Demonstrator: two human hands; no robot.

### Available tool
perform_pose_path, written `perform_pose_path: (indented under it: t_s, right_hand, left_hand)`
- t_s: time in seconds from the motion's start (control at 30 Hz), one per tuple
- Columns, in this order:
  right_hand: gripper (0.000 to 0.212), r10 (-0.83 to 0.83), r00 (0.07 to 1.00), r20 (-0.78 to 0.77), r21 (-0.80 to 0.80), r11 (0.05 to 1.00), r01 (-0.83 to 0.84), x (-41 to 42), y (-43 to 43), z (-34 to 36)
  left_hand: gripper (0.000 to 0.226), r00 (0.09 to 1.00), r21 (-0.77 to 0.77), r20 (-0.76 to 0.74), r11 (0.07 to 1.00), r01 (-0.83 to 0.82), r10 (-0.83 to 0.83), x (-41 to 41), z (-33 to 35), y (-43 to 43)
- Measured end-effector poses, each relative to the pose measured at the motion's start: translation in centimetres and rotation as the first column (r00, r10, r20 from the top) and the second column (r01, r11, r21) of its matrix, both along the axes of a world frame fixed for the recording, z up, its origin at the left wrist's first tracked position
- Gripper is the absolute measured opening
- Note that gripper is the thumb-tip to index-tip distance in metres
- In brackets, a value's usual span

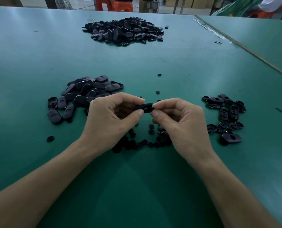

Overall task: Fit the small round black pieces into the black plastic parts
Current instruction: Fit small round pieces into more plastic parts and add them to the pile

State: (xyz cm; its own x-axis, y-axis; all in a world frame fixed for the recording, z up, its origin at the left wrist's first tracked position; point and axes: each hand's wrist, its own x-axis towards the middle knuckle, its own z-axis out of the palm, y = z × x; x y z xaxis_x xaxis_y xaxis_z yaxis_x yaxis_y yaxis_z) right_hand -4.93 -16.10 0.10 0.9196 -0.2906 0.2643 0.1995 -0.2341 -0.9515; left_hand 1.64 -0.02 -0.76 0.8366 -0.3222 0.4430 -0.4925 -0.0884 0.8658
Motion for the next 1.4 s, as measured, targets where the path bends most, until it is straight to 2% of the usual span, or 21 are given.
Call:
perform_pose_path:
  t_s: [0.17, 0.73, 0.97, 1.17, 1.4]
  right_hand:
    - [0.019, -0.009, 1.0, 0.022, -0.137, 0.99, 0.012, 0.0, 0.3, -0.3]
    - [0.021, -0.061, 0.998, 0.029, -0.195, 0.979, 0.066, -0.1, 0.5, -0.3]
    - [0.023, -0.081, 0.995, 0.053, -0.291, 0.952, 0.093, -0.3, 0.9, -0.3]
    - [0.02, -0.083, 0.991, 0.109, -0.34, 0.933, 0.116, -0.4, 1.0, -0.3]
    - [0.019, -0.053, 0.99, 0.13, -0.305, 0.948, 0.09, -0.5, 1.1, -0.2]
  left_hand:
    - [0.026, 0.998, 0.033, 0.048, 0.998, 0.044, -0.046, -0.1, 0.0, 0.0]
    - [0.018, 0.995, 0.069, 0.048, 0.994, 0.083, -0.087, -0.2, 0.0, -0.1]
    - [0.021, 0.981, 0.162, 0.187, 0.986, 0.024, -0.055, -0.1, -0.3, -0.2]
    - [0.016, 0.976, 0.19, 0.217, 0.982, -0.017, -0.025, 0.0, -0.4, -0.1]
    - [0.011, 0.982, 0.166, 0.188, 0.984, -0.067, 0.036, -0.1, -0.3, -0.2]
